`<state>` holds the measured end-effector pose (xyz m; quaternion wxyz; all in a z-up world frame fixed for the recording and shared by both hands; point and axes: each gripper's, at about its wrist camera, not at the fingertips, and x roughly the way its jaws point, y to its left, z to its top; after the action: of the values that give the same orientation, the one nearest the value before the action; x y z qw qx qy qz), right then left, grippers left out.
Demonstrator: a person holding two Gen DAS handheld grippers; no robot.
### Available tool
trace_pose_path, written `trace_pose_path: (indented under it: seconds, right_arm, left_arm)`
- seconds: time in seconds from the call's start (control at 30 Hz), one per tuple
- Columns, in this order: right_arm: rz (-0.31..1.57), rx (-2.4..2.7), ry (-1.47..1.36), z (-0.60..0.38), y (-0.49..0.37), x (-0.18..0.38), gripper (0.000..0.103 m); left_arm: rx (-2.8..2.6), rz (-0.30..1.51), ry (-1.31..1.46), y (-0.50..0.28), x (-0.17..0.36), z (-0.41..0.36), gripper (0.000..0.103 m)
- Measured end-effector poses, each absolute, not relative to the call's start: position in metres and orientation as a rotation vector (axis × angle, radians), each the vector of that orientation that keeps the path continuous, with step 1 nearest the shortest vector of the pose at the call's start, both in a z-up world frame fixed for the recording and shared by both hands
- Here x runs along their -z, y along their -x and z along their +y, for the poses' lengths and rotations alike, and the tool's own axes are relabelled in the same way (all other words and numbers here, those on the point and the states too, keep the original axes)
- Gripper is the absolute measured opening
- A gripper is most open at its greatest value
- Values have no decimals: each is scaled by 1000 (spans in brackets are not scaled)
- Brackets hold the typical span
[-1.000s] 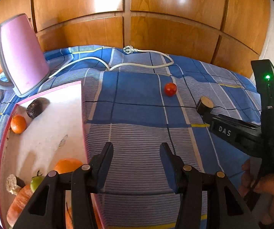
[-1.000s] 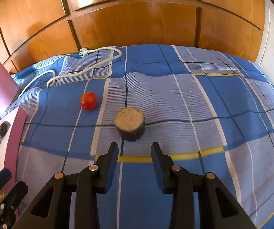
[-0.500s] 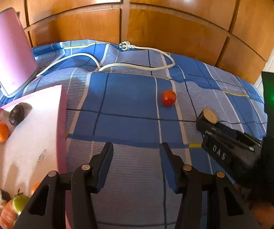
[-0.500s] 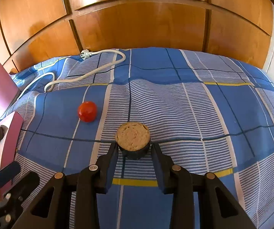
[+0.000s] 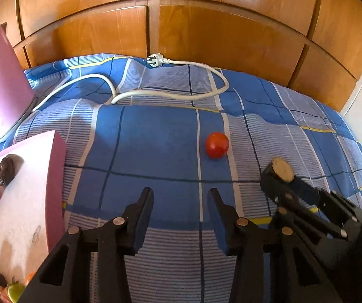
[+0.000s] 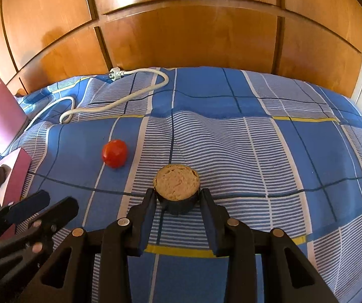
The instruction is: Organize fruits
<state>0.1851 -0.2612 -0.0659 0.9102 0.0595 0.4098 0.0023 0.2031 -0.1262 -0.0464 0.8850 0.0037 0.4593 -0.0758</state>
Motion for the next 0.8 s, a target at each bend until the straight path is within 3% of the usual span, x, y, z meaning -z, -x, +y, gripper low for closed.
trace_pose_path:
  seconds: [0.8]
  right_arm:
    - [853, 3, -116, -263, -180, 69, 41]
  left_arm:
    - [232, 967, -15, -256, 50, -162, 45]
